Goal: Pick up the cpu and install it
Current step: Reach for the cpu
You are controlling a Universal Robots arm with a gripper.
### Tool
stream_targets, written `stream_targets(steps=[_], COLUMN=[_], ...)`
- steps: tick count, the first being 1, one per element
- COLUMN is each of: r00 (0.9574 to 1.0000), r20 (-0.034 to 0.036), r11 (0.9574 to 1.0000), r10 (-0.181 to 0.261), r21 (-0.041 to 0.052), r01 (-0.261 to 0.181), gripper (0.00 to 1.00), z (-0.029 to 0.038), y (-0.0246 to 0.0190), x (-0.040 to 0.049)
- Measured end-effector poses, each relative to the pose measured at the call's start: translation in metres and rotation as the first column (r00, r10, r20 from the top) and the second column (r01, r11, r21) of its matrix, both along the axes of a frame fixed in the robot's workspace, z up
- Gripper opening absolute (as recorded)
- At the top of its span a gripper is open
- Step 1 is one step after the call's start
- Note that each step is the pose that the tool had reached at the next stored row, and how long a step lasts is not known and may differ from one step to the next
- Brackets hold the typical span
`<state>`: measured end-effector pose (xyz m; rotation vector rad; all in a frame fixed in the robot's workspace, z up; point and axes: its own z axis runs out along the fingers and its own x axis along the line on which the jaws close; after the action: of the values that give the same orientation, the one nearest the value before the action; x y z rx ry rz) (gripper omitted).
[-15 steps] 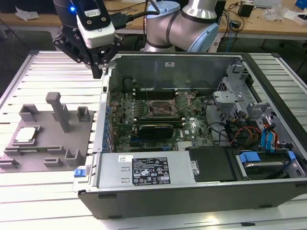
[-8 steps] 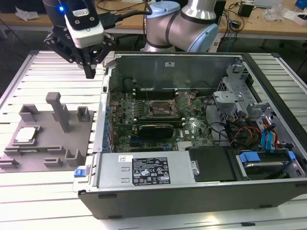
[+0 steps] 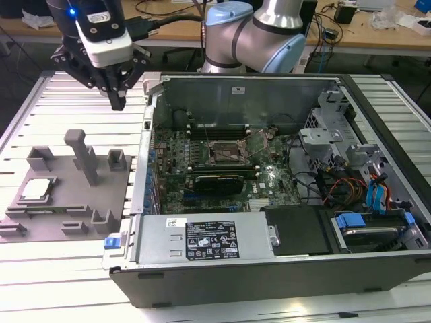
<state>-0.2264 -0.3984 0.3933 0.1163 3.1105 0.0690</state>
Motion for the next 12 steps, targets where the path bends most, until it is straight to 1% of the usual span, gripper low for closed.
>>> stream_targets(steps=[1,5,6,8,10,12], r00=[1.0000,1.0000,1.0000,1.0000,1.0000,1.0000], r20=[0.0003,0.0014,0.0018,0.0023,0.0032,0.0039], r11=[1.0000,1.0000,1.0000,1.0000,1.0000,1.0000], r10=[0.000,0.000,0.000,0.000,0.000,0.000], r21=[0.0000,0.0001,0.0000,-0.0001,0.0000,0.0000], r01=[0.000,0.000,0.000,0.000,0.000,0.000], gripper=[0.11,0.11,0.11,0.11,0.11,0.11], z=[0.0000,0.0000,0.0000,0.0000,0.0001,0.0000], y=[0.0001,0.0003,0.0004,0.0004,0.0006,0.0008], x=[-0.0036,-0.0115,-0.0150,-0.0188,-0.0249,-0.0290])
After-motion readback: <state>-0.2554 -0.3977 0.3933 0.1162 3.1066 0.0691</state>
